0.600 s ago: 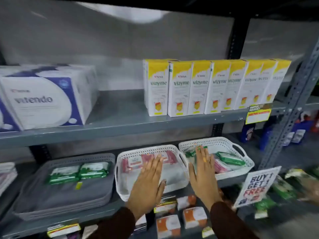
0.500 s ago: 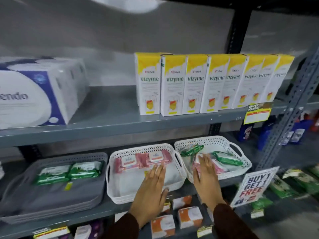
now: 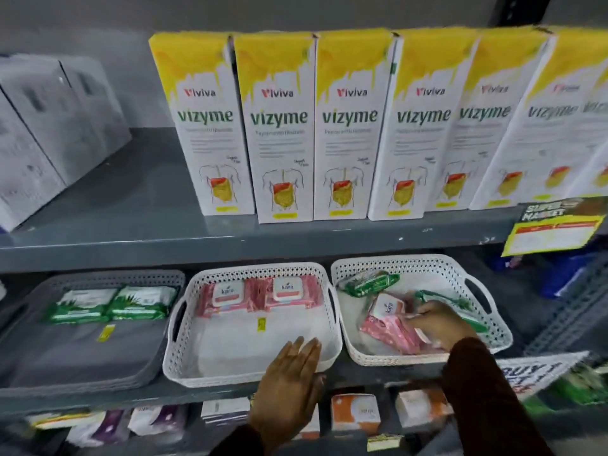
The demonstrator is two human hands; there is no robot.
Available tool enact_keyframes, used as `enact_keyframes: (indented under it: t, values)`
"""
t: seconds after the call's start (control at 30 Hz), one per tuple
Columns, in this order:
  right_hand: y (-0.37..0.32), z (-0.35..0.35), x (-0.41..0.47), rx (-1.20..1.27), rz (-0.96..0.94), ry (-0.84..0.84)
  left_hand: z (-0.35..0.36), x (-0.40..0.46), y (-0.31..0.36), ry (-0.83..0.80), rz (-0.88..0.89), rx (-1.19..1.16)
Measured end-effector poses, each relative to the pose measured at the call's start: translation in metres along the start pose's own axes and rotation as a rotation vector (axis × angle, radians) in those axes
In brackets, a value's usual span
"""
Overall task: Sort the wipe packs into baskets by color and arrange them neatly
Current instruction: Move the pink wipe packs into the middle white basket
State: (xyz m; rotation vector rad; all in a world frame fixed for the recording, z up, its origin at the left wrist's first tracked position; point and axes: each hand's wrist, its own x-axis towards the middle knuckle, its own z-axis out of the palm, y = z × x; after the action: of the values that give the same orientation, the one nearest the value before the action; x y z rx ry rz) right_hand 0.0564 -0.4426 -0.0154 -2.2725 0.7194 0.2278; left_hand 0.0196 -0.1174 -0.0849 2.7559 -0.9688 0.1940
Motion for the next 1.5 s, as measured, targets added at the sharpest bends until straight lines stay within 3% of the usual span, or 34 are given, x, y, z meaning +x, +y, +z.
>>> enact_keyframes:
  t: [0.1, 0.2, 0.3, 0.43, 0.53, 0.8, 0.9, 0.97, 1.03, 1.1, 1.17, 1.23, 1.3, 1.5]
  values:
    - [0.005, -0.003, -0.001, 0.093, -0.001, 0.019, 0.000, -0.003, -0.004, 0.022, -0.005, -0.020]
    - [-0.004, 0.013, -0.022, 0.284, -0.041, 0.143, -0.002, -0.009, -0.012, 0.031, -0.032, -0.010]
    - [-0.029, 0.022, -0.044, 0.264, -0.184, 0.232, -0.006, -0.015, -0.024, 0.026, -0.107, 0.023]
    - [-0.084, 0.051, -0.064, 0.164, -0.535, 0.310, -0.009, -0.028, -0.045, 0.018, -0.162, 0.062]
    - [-0.116, 0.090, -0.060, 0.025, -0.684, 0.227, -0.009, -0.037, -0.061, 0.003, -0.206, 0.075]
    - [-0.138, 0.186, -0.028, -0.242, -0.661, 0.005, -0.014, -0.048, -0.068, -0.032, -0.237, 0.093]
    - [-0.136, 0.183, -0.026, -0.140, -0.688, -0.047, -0.016, -0.045, -0.068, -0.030, -0.251, 0.114]
    - [-0.128, 0.170, -0.030, 0.035, -0.712, 0.010, -0.015, -0.040, -0.065, -0.034, -0.246, 0.123]
    - [-0.111, 0.154, -0.029, 0.153, -0.666, 0.278, -0.012, -0.033, -0.059, -0.050, -0.219, 0.121]
    - [-0.090, 0.133, -0.022, 0.097, -0.515, 0.527, -0.009, -0.023, -0.050, -0.066, -0.196, 0.105]
    - [-0.069, 0.114, -0.007, -0.098, -0.232, 0.493, -0.007, -0.014, -0.039, -0.075, -0.178, 0.093]
    - [-0.051, 0.102, 0.003, -0.253, -0.003, 0.278, -0.005, -0.007, -0.030, -0.077, -0.160, 0.090]
    - [-0.041, 0.101, 0.010, -0.234, 0.005, 0.169, -0.003, -0.004, -0.026, -0.062, -0.149, 0.086]
    - [-0.041, 0.098, 0.002, -0.132, 0.033, 0.336, -0.005, -0.021, -0.040, -0.016, -0.137, 0.071]
